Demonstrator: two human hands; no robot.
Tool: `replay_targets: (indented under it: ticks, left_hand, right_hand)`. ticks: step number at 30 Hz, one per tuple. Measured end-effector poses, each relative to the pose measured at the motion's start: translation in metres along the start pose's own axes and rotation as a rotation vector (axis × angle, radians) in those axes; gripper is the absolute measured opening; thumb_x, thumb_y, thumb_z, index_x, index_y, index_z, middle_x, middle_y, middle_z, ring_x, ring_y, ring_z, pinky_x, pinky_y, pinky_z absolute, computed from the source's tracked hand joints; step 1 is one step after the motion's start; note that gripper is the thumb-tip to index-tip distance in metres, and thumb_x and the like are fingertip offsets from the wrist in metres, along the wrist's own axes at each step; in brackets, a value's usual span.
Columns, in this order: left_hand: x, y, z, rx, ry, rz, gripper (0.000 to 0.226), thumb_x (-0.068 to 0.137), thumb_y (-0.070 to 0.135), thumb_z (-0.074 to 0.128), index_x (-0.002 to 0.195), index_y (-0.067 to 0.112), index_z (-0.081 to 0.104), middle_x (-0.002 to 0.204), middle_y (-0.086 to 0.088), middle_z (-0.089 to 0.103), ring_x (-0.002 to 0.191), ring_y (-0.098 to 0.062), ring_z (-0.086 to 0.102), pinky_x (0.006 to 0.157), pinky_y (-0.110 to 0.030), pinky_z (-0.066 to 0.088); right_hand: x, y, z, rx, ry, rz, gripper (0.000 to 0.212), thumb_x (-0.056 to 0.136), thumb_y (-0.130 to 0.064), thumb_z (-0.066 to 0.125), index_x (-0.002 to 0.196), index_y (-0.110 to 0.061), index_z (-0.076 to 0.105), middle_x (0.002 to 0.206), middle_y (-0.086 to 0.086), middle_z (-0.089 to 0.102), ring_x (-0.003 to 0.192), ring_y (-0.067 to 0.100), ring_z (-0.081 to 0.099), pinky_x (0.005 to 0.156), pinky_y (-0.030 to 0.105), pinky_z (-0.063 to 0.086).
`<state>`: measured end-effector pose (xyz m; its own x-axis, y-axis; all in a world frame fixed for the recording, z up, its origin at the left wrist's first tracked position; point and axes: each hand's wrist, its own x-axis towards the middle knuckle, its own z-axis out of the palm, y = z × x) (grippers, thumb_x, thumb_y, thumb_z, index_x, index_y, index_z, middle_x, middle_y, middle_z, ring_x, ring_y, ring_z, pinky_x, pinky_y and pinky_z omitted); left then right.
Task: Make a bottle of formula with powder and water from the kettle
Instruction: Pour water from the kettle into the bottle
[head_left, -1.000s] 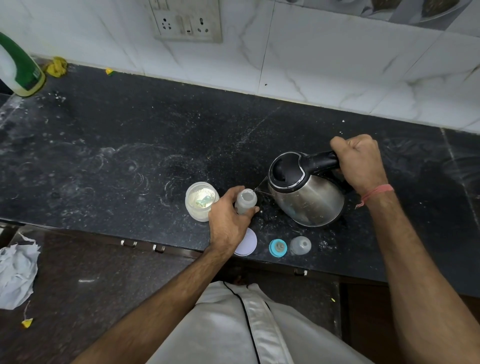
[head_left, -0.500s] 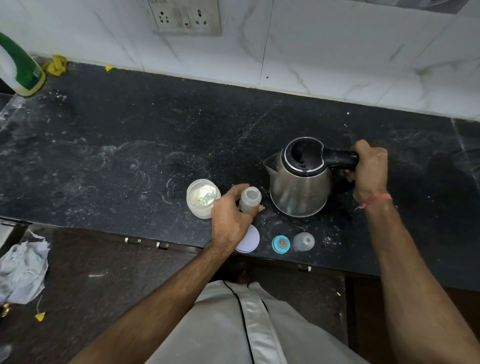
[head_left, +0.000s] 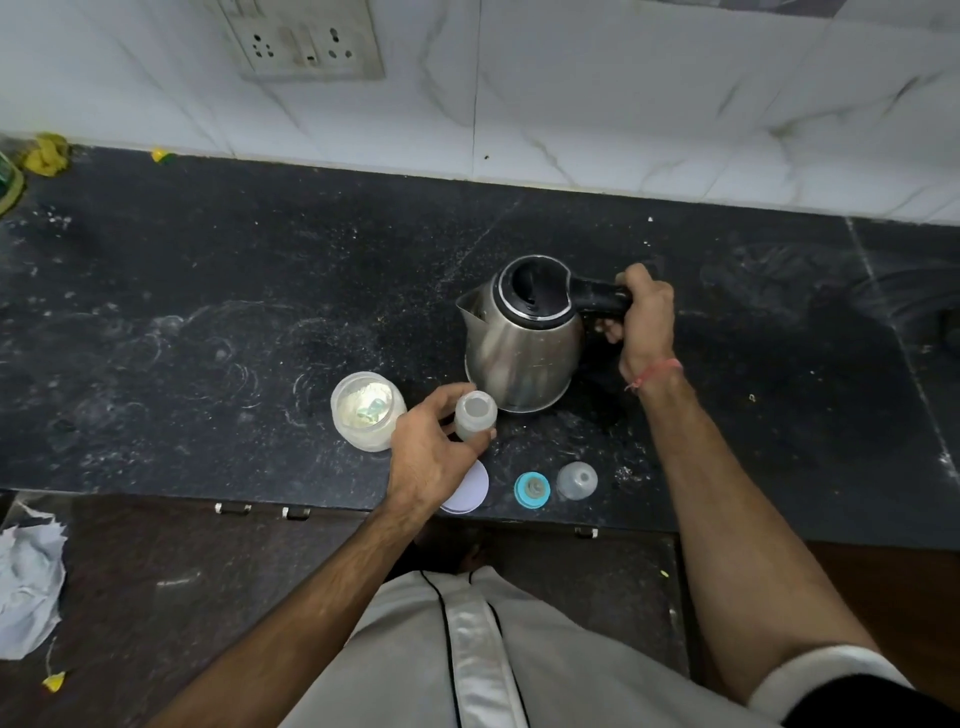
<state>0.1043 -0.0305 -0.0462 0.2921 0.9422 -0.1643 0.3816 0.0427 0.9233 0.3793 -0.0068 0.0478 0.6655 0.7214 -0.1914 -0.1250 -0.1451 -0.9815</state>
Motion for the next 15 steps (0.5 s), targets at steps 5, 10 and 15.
replay_targets:
  ticks: [5,10,15]
  left_hand:
    - [-0.001,0.004,0.001,0.017,-0.089,0.007,0.06,0.08,0.006,0.096,0.134,0.025,0.076,0.123,0.017,0.082,0.117,0.002,0.075,0.107,-0.03,0.062]
    - [-0.003,0.007,0.006,0.021,-0.158,0.035,0.062,0.079,0.002,0.094,0.135,0.025,0.076,0.126,0.017,0.081,0.121,0.0,0.075,0.112,-0.033,0.06]
    - [-0.006,0.007,0.005,0.019,-0.167,0.062,0.06,0.081,0.004,0.096,0.134,0.025,0.077,0.124,0.019,0.081,0.12,0.002,0.075,0.111,-0.03,0.06]
  right_hand:
    - [0.003,0.007,0.004,-0.01,-0.046,0.012,0.031,0.089,-0.029,0.055,0.061,-0.015,0.054,0.05,-0.003,0.046,0.04,0.014,0.04,0.038,0.028,0.026]
    - [0.003,0.007,-0.001,-0.091,-0.055,0.006,0.035,0.094,-0.027,0.055,0.062,-0.014,0.057,0.051,0.002,0.052,0.045,0.017,0.045,0.046,0.033,0.037]
    - [-0.014,0.014,-0.012,-0.219,0.038,-0.17,0.024,0.103,-0.038,0.064,0.101,-0.017,0.073,0.103,-0.006,0.072,0.098,0.005,0.065,0.09,0.026,0.052]
